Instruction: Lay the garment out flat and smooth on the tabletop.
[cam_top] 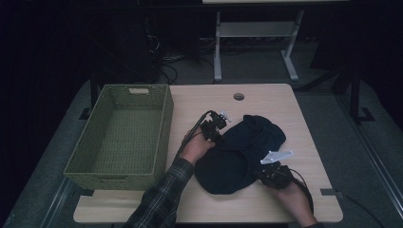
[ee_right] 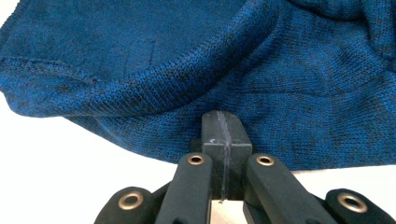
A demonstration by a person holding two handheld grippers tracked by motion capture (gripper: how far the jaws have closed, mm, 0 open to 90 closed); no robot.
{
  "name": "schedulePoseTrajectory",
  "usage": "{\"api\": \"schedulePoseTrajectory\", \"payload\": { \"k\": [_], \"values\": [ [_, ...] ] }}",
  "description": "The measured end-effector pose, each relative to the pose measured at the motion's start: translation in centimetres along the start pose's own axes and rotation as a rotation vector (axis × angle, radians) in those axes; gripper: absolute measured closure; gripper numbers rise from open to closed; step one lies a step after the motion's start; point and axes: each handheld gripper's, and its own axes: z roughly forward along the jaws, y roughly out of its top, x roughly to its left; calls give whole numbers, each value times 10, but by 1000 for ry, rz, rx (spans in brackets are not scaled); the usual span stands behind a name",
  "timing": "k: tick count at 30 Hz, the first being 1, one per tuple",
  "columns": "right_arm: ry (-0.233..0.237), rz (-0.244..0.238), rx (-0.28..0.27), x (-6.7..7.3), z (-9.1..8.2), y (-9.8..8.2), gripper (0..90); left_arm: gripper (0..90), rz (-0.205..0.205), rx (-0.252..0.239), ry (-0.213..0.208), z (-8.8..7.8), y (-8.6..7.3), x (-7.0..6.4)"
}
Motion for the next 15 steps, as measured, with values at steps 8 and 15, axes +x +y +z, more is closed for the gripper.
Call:
{"api": "schedulePoseTrajectory", "payload": {
  "k": [8,15],
  "values": [
    [-1,-4,7,0,0,1,899,900,-46,30,-18,15,-10,9],
    [-15,-15,15,0,-1,0,899,900,-56,42,-33,11,-18,4]
  ]
}}
